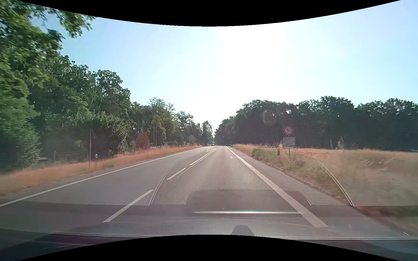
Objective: Follow the waypoints while adhering to traffic rules and regulations
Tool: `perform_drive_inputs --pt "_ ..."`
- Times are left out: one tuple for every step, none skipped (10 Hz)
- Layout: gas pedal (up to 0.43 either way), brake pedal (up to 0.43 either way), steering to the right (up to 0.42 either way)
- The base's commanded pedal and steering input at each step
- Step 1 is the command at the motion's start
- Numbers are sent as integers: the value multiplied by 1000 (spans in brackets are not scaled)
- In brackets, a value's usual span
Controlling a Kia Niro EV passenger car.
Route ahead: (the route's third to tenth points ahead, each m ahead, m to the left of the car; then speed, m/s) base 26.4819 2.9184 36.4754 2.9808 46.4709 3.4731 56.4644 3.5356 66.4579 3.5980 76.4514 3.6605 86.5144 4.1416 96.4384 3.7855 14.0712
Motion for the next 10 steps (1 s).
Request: perform_drive_inputs --pt "0 201 -4" --pt "0 201 -4" --pt "0 201 -4" --pt "0 201 -3" --pt "0 201 -4" --pt "0 201 -4" --pt "0 201 -4" --pt "0 201 -4" --pt "0 201 -4" --pt "0 195 -4"
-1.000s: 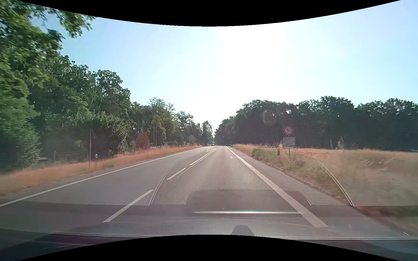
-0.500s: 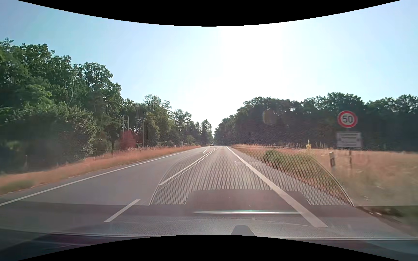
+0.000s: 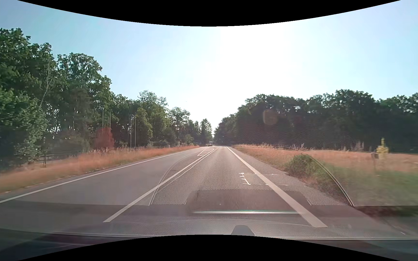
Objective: Follow the waypoints while adhering to traffic rules and regulations
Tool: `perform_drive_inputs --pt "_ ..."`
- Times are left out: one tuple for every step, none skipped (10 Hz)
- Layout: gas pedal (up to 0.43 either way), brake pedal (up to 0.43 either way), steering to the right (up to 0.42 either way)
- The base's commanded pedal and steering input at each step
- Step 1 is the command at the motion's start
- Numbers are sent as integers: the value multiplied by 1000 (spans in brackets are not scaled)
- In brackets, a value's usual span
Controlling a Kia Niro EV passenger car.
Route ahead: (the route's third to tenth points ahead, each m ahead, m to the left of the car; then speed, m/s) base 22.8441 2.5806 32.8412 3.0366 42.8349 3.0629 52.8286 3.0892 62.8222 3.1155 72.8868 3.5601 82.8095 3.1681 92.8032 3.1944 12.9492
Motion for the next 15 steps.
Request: perform_drive_inputs --pt "0 189 -4" --pt "0 183 -4" --pt "0 165 -4" --pt "0 140 -4" --pt "0 122 -3" --pt "0 91 -4" --pt "0 61 -4" --pt "0 6 -4" --pt "0 0 -4" --pt "0 0 -4" --pt "0 0 -4" --pt "0 0 -4" --pt "0 0 -4" --pt "0 0 -4" --pt "0 0 -3"
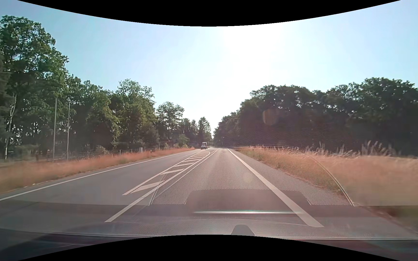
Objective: Follow the waypoints while adhering to traffic rules and regulations
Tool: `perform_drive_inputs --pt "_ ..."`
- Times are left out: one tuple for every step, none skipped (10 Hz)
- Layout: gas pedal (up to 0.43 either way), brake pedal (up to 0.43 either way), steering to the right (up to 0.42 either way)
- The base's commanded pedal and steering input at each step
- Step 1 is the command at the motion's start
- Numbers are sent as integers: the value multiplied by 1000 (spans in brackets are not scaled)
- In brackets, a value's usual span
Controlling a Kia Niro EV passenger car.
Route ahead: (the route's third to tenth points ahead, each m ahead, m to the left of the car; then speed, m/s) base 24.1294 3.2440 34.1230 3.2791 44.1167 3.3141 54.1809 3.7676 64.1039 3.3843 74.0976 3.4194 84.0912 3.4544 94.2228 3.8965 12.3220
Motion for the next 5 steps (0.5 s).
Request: perform_drive_inputs --pt "0 0 -4" --pt "0 0 -4" --pt "0 0 -4" --pt "8 0 -4" --pt "8 0 -4"
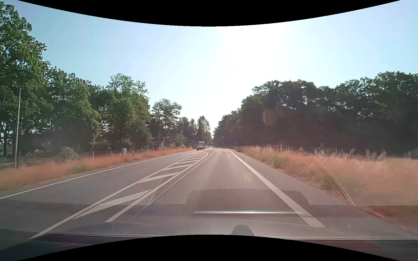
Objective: Follow the waypoints while adhering to traffic rules and regulations
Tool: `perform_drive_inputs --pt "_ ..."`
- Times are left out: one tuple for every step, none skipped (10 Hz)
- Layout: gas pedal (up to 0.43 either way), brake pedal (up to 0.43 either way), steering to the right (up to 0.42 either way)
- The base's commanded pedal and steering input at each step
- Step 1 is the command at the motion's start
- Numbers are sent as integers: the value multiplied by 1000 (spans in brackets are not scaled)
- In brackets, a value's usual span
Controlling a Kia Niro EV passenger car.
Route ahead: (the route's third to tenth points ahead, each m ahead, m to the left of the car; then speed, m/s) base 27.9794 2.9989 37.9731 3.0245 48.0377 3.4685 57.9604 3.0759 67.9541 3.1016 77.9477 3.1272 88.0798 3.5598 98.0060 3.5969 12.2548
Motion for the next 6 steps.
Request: perform_drive_inputs --pt "20 0 -3" --pt "20 0 -4" --pt "20 0 -4" --pt "28 0 -3" --pt "28 0 -4" --pt "28 0 -4"
